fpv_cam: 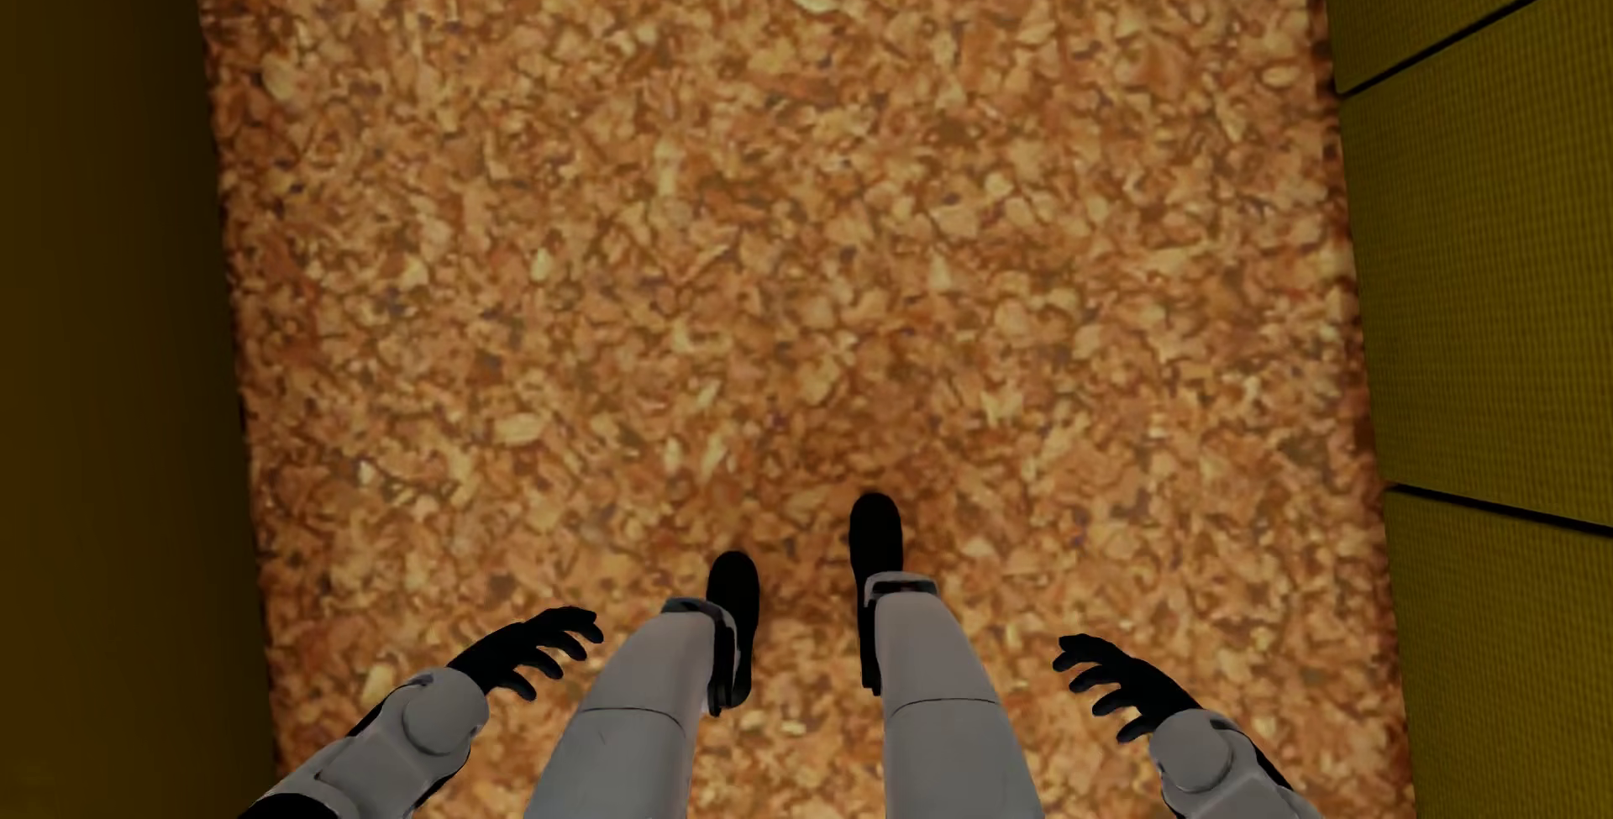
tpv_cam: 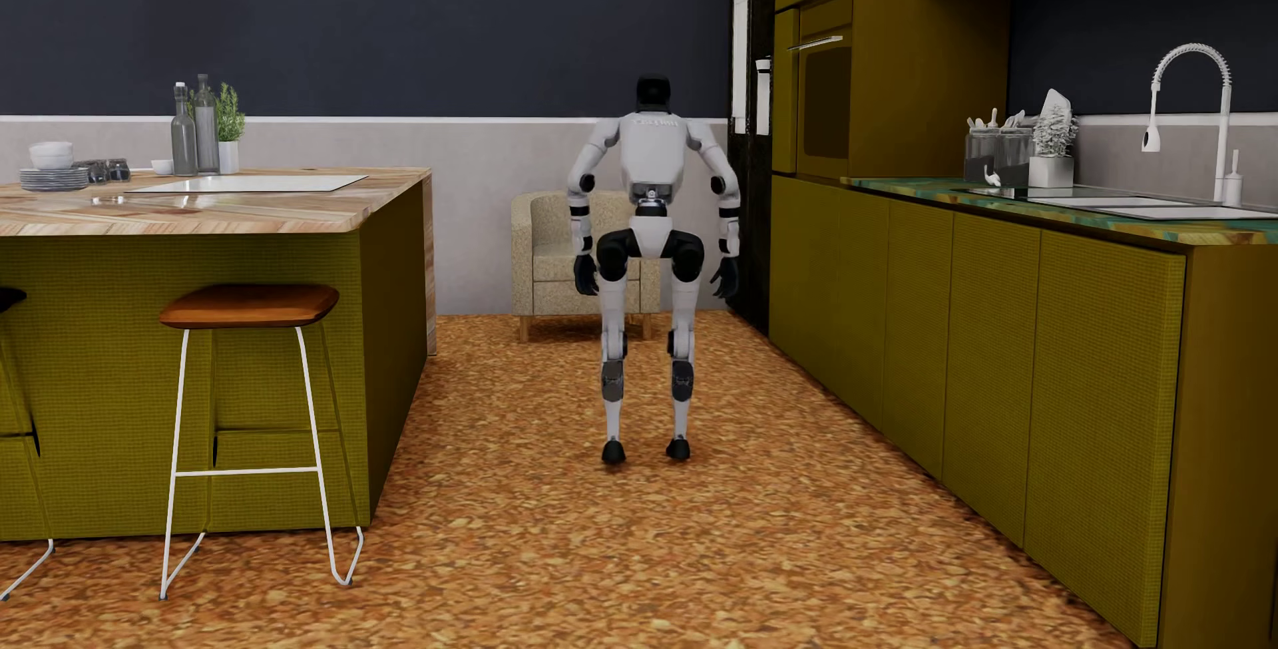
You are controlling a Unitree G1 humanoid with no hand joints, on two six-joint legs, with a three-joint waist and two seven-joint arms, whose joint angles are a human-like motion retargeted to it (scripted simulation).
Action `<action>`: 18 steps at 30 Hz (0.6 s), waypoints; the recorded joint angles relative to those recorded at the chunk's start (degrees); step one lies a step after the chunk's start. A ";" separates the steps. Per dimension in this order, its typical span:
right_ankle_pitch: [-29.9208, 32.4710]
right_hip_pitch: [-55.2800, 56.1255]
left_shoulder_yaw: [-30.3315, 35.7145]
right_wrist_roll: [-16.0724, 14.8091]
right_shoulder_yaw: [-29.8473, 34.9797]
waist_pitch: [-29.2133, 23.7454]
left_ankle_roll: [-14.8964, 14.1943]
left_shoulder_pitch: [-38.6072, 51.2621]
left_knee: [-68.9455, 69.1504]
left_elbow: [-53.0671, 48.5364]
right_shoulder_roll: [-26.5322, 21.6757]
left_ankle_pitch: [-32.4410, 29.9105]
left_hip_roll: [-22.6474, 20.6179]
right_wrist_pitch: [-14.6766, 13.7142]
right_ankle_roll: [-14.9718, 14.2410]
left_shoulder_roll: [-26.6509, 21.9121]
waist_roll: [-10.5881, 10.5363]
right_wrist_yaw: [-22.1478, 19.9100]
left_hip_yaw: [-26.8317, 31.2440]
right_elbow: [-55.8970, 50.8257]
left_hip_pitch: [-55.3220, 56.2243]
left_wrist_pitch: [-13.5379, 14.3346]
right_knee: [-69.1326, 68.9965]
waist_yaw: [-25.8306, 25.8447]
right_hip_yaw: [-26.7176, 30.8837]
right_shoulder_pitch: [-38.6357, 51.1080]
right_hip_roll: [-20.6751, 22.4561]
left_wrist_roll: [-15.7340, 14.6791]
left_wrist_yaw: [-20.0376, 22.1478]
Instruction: Lower arm
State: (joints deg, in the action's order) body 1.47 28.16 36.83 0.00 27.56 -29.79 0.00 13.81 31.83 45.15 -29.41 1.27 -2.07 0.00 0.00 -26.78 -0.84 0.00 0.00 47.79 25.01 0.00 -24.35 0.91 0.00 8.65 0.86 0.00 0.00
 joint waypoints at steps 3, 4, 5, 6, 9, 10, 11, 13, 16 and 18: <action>1.12 6.48 8.41 0.00 7.58 0.00 0.00 17.81 5.05 6.38 -0.73 2.80 2.34 0.00 0.00 1.11 -0.37 0.00 0.00 4.53 6.24 0.00 -2.76 -1.50 0.00 19.31 0.99 0.00 0.00; 1.67 8.37 11.26 0.00 8.69 0.00 0.00 25.26 7.09 9.09 -1.21 3.36 2.95 0.00 0.00 1.59 -0.42 0.00 0.00 5.55 7.92 0.00 -4.20 -2.32 0.00 26.37 1.25 0.00 0.00; 2.02 11.40 13.93 0.00 10.33 0.00 0.00 33.20 9.45 12.07 -2.17 3.35 3.63 0.00 0.00 2.39 -0.68 0.00 0.00 7.04 10.85 0.00 -5.95 -3.01 0.00 33.75 1.30 0.00 0.00; 2.16 15.68 16.58 0.00 12.85 0.00 0.00 40.87 12.30 14.94 -2.32 3.01 4.73 0.00 0.00 2.39 -0.53 0.00 0.00 10.09 15.22 0.00 -7.72 -3.58 0.00 41.68 1.26 0.00 0.00; 2.19 31.07 18.74 0.00 19.60 0.00 0.00 61.52 21.20 21.88 -4.58 3.28 8.27 0.00 0.00 3.68 -0.41 0.00 0.00 17.21 31.26 0.00 -12.71 -5.91 0.00 62.40 0.79 0.00 0.00; 0.71 34.77 19.54 0.00 19.35 0.00 0.00 67.20 24.18 22.66 -5.41 3.62 10.19 0.00 0.00 3.92 -0.70 0.00 0.00 18.28 35.26 0.00 -14.20 -6.56 0.00 67.79 0.88 0.00 0.00; -0.87 38.52 18.77 0.00 18.86 0.00 0.00 71.61 26.25 22.90 -5.56 4.39 11.15 0.00 0.00 3.78 -0.43 0.00 0.00 18.95 38.88 0.00 -16.09 -6.55 0.00 72.10 0.34 0.00 0.00; -1.15 45.13 16.70 0.00 16.48 0.00 0.00 73.77 29.18 24.01 -5.77 4.64 12.00 0.00 0.00 4.09 -0.05 0.00 0.00 20.04 44.90 0.00 -19.37 -6.00 0.00 78.49 0.08 0.00 0.00; -1.60 50.64 17.00 0.00 15.62 0.00 0.00 67.98 34.43 26.60 -4.84 4.35 14.03 0.00 0.00 4.64 0.21 0.00 0.00 21.57 50.71 0.00 -23.33 -5.35 0.00 79.31 1.13 0.00 0.00; -2.35 52.05 15.19 0.00 15.40 0.00 0.00 67.51 35.07 25.56 -4.62 5.37 13.64 0.00 0.00 5.50 0.23 0.00 0.00 21.92 51.55 0.00 -25.08 -5.44 0.00 79.06 0.93 0.00 0.00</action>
State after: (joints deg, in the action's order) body -0.88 80.21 52.02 0.00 42.96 -29.79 0.00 81.32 66.90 70.71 -34.03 6.64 11.57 0.00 0.00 -21.28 -0.61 0.00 0.00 69.72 76.57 0.00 -49.43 -4.53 0.00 87.71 1.79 0.00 0.00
